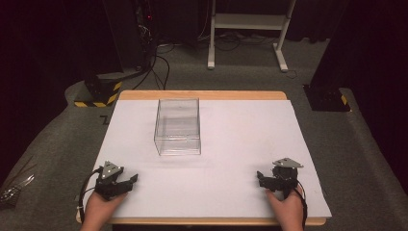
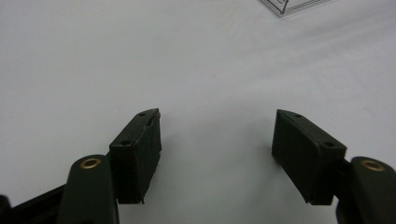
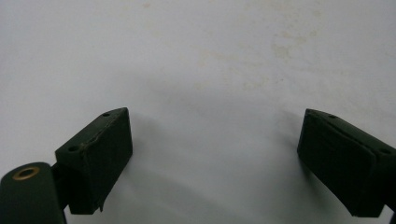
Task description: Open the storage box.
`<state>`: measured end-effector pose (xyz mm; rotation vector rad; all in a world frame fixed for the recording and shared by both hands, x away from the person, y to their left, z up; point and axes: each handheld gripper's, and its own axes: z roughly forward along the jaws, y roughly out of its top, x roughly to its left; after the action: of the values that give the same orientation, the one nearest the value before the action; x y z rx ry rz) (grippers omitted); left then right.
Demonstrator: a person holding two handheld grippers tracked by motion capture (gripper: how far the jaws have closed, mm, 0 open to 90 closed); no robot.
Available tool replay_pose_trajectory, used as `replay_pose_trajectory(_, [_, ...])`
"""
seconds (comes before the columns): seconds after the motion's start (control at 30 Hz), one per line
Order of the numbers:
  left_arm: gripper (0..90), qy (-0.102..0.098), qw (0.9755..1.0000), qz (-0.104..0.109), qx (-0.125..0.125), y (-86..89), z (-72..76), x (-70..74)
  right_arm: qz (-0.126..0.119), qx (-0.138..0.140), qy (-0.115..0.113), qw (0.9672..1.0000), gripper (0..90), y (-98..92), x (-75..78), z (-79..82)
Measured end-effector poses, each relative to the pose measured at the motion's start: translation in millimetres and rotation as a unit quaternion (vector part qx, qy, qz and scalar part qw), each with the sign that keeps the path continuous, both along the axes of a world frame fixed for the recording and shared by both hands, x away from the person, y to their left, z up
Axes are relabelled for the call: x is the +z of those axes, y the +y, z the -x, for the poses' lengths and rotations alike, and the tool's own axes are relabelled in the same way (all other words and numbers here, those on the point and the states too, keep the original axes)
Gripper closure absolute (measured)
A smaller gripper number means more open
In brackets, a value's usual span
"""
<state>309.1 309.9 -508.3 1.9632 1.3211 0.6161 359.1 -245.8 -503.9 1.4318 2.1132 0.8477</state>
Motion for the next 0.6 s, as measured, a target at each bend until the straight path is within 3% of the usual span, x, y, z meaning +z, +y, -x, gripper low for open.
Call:
replay_pose_trajectory(0.33, [32.8,0.000,1.0000,0.001,0.000,-0.3,0.0,-0.1,-0.030,0.003,0.003,0.9995,9.6,-6.0,0.5,-0.8])
replay_pose_trajectory(0.43, [32.8,0.000,1.0000,0.001,0.000,0.1,-0.2,0.0,-0.028,0.002,0.003,0.9996,9.5,-5.2,0.3,-0.6])
replay_pose_trajectory(0.53, [32.8,0.003,1.0000,0.004,0.000,-0.1,-0.4,0.2,-0.002,0.002,0.002,1.0000,9.1,0.4,-0.2,0.0])
replay_pose_trajectory(0.6, [32.8,0.002,1.0000,0.003,0.001,-0.3,-0.4,0.3,-0.002,0.003,0.002,1.0000,9.2,-0.1,-0.2,-0.3])
